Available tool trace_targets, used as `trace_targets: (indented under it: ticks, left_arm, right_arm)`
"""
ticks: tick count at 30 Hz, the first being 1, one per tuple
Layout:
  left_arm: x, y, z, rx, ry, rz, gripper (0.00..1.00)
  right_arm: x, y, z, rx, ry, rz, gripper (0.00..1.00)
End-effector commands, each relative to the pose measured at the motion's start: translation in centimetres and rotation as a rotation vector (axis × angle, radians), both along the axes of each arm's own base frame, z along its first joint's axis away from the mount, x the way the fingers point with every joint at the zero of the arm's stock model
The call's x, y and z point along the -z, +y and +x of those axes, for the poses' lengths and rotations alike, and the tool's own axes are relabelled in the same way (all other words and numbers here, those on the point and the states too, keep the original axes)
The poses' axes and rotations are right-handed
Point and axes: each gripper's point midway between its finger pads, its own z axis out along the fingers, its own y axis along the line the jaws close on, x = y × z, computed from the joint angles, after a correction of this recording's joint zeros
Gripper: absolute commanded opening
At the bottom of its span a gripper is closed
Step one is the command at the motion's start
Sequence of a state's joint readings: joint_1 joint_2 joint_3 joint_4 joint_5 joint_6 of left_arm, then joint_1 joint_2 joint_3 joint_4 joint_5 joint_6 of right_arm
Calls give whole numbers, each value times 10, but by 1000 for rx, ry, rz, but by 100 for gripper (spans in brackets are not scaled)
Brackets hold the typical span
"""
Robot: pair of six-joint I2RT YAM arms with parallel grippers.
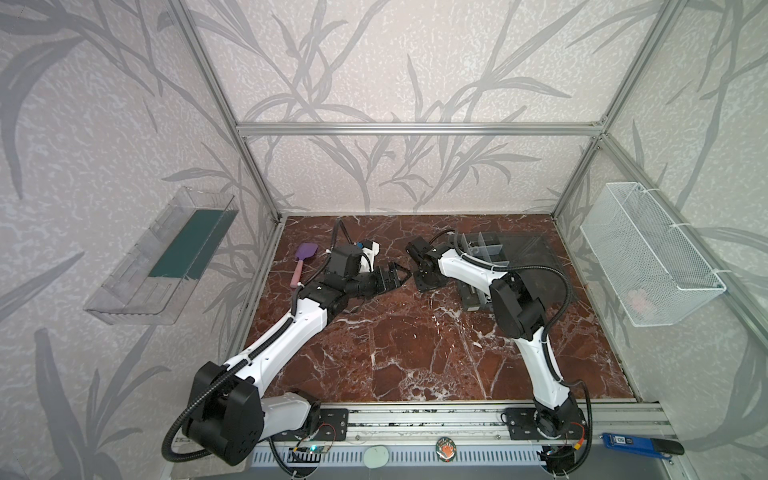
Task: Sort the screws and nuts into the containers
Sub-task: 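Lower the right gripper and close it on a brass wing nut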
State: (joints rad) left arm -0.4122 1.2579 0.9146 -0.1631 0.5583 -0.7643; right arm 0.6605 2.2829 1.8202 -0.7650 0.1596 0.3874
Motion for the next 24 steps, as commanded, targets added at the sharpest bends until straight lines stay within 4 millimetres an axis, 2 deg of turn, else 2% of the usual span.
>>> trace_targets:
  ticks: [1,6,24]
  left_arm:
    - [-6,-1,-1,-6,-18,-10,99]
    - [-4,1,-2,-8,-17,1,99]
    - [-5,2,-4,-10,-19,0,99]
  right_arm:
    - [-14,12,4,-24,-16,45,45]
    - [-13,20,5,-18,-10,83,44]
    - [7,10,4,6,20,8,31]
